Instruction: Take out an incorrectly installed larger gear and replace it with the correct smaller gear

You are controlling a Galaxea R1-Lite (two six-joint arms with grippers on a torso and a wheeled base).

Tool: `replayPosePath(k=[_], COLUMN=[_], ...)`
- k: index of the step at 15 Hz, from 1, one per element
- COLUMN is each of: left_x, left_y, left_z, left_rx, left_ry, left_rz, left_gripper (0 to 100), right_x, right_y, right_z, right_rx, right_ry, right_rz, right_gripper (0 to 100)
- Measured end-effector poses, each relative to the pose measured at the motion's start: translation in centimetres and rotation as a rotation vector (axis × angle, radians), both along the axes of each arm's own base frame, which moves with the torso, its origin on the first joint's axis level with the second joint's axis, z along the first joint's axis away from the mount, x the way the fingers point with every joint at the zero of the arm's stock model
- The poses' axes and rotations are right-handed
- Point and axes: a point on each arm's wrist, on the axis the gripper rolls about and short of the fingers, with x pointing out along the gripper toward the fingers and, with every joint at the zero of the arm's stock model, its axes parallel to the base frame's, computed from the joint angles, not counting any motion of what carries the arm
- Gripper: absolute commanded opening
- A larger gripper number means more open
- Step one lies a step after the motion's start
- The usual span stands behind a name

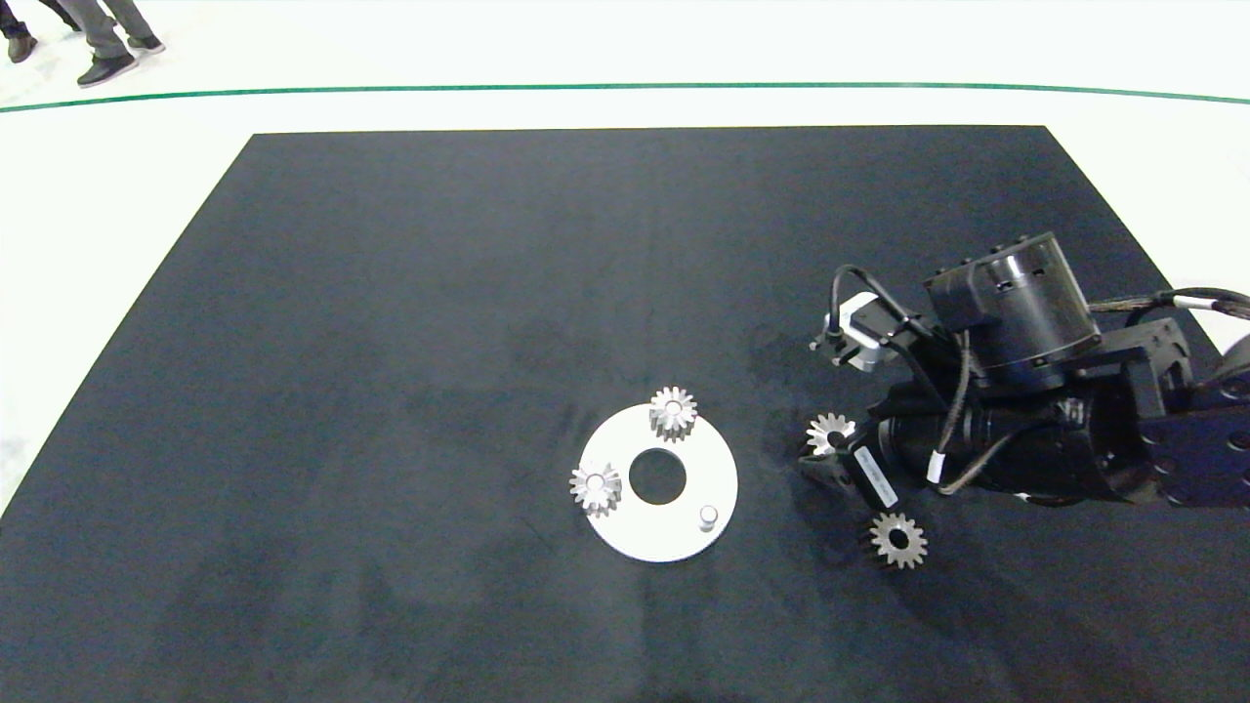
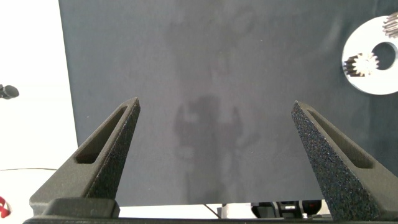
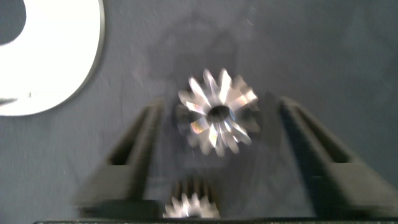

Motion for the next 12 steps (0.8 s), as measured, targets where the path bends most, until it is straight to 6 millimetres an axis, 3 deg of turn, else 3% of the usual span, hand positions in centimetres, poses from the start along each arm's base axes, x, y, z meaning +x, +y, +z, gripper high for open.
replayPosePath(k=[2, 6, 12], left_x=[0.0, 0.0, 0.0], left_y=[0.0, 0.0, 0.0], left_z=[0.0, 0.0, 0.0], left_rx=[0.0, 0.0, 0.0], left_ry=[0.0, 0.0, 0.001], left_rz=[0.0, -0.001, -0.001], left_gripper=[100, 100, 100], right_x=[-2.0, -6.4, -7.3], right_y=[-1.0, -3.4, -4.1], right_z=[0.1, -1.7, -2.8], right_rx=[-0.004, -0.02, 0.01], right_ry=[0.0, 0.057, 0.084], right_rz=[0.01, 0.007, -0.018], right_gripper=[100, 97, 85])
